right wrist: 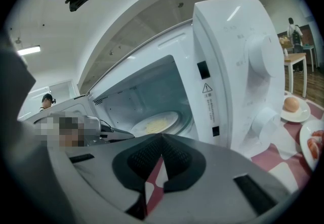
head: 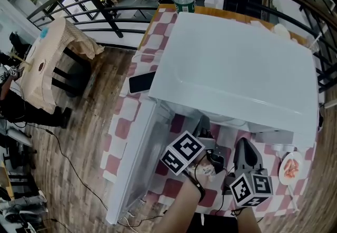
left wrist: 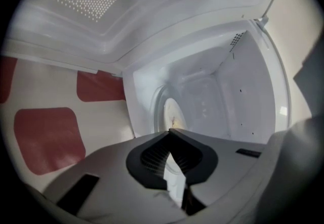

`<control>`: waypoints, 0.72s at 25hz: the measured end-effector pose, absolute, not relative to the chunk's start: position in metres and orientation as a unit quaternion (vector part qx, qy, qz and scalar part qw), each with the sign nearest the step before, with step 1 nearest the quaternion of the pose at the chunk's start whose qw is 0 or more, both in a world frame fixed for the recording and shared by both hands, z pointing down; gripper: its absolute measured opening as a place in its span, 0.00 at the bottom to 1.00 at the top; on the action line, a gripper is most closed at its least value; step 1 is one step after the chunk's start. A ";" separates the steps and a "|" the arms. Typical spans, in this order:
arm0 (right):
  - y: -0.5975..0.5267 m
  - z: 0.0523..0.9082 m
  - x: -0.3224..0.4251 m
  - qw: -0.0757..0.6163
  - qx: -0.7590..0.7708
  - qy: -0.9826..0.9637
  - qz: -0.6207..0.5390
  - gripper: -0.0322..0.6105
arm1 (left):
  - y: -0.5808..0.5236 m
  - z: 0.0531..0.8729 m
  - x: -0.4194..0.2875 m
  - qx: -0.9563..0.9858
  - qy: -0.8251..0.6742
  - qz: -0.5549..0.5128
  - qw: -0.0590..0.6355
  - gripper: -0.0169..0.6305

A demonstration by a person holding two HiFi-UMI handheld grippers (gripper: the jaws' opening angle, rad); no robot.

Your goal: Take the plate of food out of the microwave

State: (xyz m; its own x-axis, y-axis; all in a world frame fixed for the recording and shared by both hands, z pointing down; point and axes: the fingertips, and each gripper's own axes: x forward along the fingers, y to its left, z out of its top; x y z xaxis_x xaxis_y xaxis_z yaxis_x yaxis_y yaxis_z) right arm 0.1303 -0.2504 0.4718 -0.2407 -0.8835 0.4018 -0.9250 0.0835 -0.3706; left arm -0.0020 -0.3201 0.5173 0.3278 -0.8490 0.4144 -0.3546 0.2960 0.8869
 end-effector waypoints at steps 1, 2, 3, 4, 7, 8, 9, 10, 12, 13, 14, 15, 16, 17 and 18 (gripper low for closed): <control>-0.250 0.472 0.130 0.036 0.615 -0.735 0.283 0.04 | -0.319 0.516 -0.004 0.557 -0.543 -0.208 0.593 0.06; -0.250 0.472 0.129 0.036 0.614 -0.736 0.284 0.04 | -0.319 0.515 -0.006 0.557 -0.546 -0.209 0.590 0.06; -0.249 0.471 0.128 0.036 0.613 -0.736 0.284 0.04 | -0.320 0.514 -0.009 0.556 -0.550 -0.209 0.588 0.06; -0.249 0.471 0.128 0.036 0.613 -0.737 0.284 0.04 | -0.320 0.514 -0.012 0.553 -0.553 -0.209 0.587 0.07; -0.248 0.472 0.127 0.037 0.612 -0.737 0.285 0.04 | -0.324 0.517 -0.022 0.547 -0.561 -0.206 0.586 0.08; -0.247 0.473 0.127 0.037 0.612 -0.737 0.285 0.04 | -0.325 0.518 -0.025 0.547 -0.564 -0.205 0.584 0.08; -0.247 0.473 0.127 0.037 0.612 -0.737 0.285 0.04 | -0.326 0.518 -0.028 0.548 -0.566 -0.205 0.582 0.08; -0.247 0.473 0.127 0.037 0.612 -0.737 0.285 0.04 | -0.327 0.518 -0.030 0.548 -0.567 -0.205 0.580 0.08; -0.248 0.474 0.128 0.037 0.613 -0.736 0.285 0.04 | -0.329 0.516 -0.031 0.551 -0.565 -0.207 0.578 0.08; -0.249 0.474 0.129 0.038 0.614 -0.736 0.284 0.04 | -0.331 0.516 -0.030 0.553 -0.563 -0.207 0.578 0.08; -0.249 0.474 0.129 0.038 0.614 -0.735 0.284 0.04 | -0.332 0.515 -0.029 0.555 -0.562 -0.206 0.578 0.08; -0.250 0.475 0.129 0.039 0.614 -0.735 0.284 0.04 | -0.332 0.515 -0.029 0.556 -0.561 -0.204 0.578 0.08; -0.251 0.475 0.129 0.039 0.614 -0.735 0.284 0.04 | -0.333 0.516 -0.029 0.557 -0.562 -0.202 0.578 0.08; -0.251 0.475 0.129 0.040 0.614 -0.735 0.284 0.04 | -0.333 0.516 -0.028 0.557 -0.563 -0.200 0.578 0.10; -0.251 0.475 0.129 0.040 0.615 -0.735 0.284 0.04 | -0.333 0.517 -0.028 0.557 -0.563 -0.198 0.578 0.13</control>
